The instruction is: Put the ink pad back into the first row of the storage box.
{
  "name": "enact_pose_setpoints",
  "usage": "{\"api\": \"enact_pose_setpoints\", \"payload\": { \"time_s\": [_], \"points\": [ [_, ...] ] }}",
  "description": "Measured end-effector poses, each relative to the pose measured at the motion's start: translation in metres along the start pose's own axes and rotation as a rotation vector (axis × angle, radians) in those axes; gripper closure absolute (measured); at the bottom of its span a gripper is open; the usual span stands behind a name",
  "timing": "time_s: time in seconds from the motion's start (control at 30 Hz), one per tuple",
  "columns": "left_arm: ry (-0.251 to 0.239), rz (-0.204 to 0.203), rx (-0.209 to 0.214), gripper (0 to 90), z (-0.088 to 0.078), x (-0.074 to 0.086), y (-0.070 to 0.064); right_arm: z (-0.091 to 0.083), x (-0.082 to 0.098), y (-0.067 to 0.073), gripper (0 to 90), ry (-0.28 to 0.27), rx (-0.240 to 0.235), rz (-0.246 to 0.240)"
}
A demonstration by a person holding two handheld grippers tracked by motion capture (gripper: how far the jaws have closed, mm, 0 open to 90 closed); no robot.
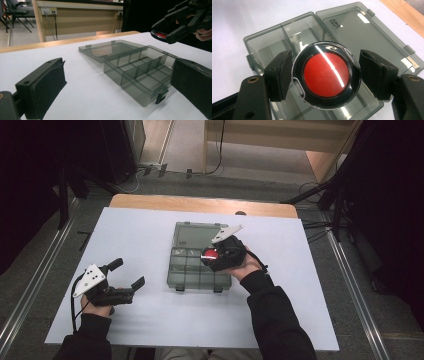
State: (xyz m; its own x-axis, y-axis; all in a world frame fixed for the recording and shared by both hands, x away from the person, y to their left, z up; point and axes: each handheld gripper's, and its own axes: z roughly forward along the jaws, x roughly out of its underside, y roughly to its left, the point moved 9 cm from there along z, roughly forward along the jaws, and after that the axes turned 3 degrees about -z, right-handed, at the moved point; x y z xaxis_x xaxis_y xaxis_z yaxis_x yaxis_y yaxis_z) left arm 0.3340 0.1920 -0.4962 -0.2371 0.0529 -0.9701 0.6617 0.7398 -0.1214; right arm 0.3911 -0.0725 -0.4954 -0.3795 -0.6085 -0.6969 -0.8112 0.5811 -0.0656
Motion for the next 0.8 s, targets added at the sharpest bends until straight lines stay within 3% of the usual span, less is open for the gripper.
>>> {"api": "enact_pose_setpoints", "payload": {
  "time_s": [0.43, 0.73, 0.77, 0.8],
  "points": [
    [0.0, -0.001, 0.001, 0.0, 0.0, 0.0, 0.0, 0.023, 0.004, -0.016, 30.9, 0.051, 0.035, 0.031],
    [-0.002, 0.0, 0.004, 0.0, 0.0, 0.0, 0.0, 0.039, 0.007, -0.012, 30.7, 0.085, 0.029, 0.028],
    [-0.002, 0.001, 0.004, 0.0, 0.0, 0.0, 0.0, 0.041, 0.008, -0.012, 29.8, 0.094, 0.028, 0.028],
    [-0.002, 0.0, 0.004, 0.0, 0.0, 0.0, 0.0, 0.042, 0.008, -0.011, 23.0, 0.091, 0.028, 0.035]
  ]
}}
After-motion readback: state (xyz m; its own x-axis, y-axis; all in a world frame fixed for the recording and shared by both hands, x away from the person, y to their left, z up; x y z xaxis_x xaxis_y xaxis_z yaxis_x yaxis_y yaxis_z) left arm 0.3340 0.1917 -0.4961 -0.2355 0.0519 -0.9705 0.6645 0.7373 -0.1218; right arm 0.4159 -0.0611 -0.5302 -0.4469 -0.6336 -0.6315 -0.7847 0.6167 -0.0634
